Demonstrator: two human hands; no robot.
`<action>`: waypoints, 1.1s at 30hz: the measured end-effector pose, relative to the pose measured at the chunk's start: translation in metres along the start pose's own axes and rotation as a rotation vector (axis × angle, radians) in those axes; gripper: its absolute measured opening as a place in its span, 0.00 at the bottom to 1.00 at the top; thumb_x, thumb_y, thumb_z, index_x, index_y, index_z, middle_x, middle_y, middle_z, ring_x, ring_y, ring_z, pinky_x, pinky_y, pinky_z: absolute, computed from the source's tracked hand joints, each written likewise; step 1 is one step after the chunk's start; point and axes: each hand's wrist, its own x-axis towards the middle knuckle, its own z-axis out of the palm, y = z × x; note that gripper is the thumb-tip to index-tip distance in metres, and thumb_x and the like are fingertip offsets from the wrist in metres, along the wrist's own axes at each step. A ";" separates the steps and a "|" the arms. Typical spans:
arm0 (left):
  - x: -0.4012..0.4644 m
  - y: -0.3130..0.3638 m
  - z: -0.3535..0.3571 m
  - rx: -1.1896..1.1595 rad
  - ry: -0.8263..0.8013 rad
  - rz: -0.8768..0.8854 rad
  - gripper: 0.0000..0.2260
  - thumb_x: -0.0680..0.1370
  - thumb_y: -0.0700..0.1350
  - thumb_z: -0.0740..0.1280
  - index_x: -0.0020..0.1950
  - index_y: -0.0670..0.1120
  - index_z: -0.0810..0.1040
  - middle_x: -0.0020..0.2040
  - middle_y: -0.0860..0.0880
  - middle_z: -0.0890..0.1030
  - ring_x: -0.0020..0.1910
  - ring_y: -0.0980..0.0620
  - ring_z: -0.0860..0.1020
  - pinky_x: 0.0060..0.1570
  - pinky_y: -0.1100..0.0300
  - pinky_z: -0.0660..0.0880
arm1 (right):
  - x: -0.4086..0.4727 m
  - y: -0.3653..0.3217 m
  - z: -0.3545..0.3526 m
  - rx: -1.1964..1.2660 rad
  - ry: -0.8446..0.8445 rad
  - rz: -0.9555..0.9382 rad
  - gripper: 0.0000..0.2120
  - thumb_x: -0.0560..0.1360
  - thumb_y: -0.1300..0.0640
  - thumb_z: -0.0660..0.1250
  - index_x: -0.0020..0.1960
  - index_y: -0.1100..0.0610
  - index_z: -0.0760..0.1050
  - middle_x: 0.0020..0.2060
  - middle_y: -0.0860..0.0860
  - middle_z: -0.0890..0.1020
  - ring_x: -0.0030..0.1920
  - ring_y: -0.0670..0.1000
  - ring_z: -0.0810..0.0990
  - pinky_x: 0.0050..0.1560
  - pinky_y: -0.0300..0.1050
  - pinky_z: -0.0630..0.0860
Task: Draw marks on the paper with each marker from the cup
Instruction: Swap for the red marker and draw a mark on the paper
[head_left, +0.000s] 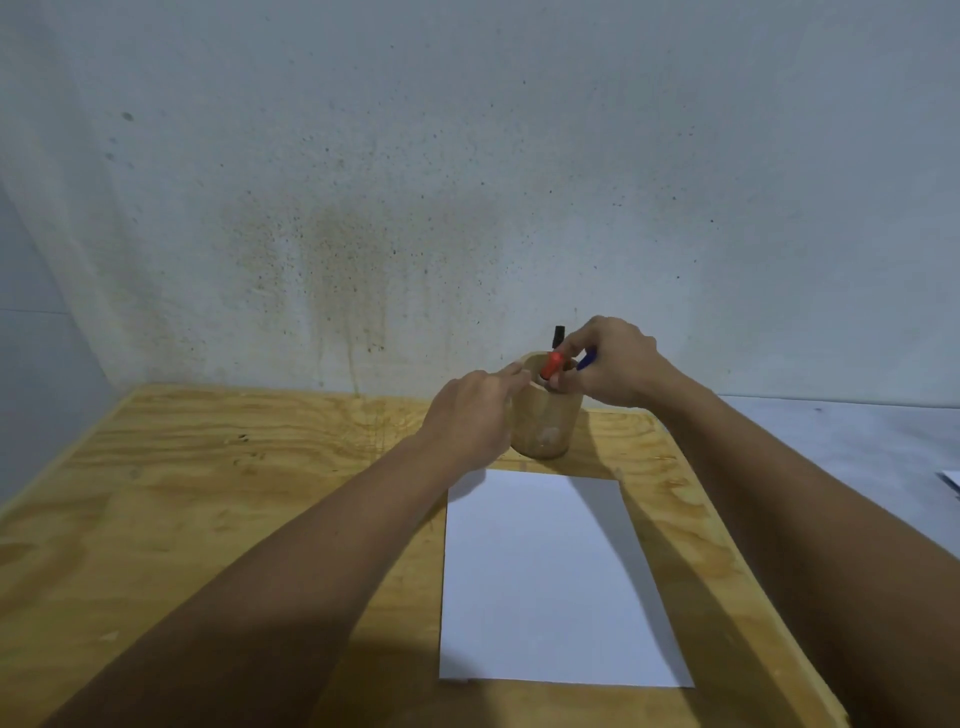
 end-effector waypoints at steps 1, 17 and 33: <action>0.000 0.000 0.000 -0.003 -0.002 -0.002 0.31 0.70 0.28 0.62 0.71 0.49 0.66 0.72 0.50 0.70 0.61 0.41 0.74 0.54 0.46 0.75 | 0.000 0.000 0.001 -0.010 0.009 -0.009 0.09 0.69 0.48 0.75 0.47 0.48 0.83 0.42 0.42 0.77 0.47 0.48 0.74 0.53 0.51 0.66; -0.001 0.004 -0.005 -0.169 -0.064 -0.082 0.33 0.72 0.31 0.62 0.73 0.51 0.60 0.65 0.41 0.75 0.50 0.40 0.78 0.41 0.53 0.76 | -0.017 -0.025 -0.031 0.645 0.389 -0.162 0.06 0.83 0.58 0.56 0.57 0.57 0.69 0.43 0.47 0.82 0.50 0.48 0.82 0.54 0.41 0.76; -0.022 -0.013 -0.046 -1.388 0.059 -0.158 0.11 0.72 0.31 0.67 0.54 0.38 0.80 0.49 0.43 0.84 0.46 0.52 0.83 0.42 0.64 0.79 | -0.064 -0.031 -0.001 1.015 -0.243 0.048 0.02 0.77 0.66 0.66 0.45 0.63 0.75 0.35 0.60 0.83 0.29 0.54 0.79 0.27 0.43 0.70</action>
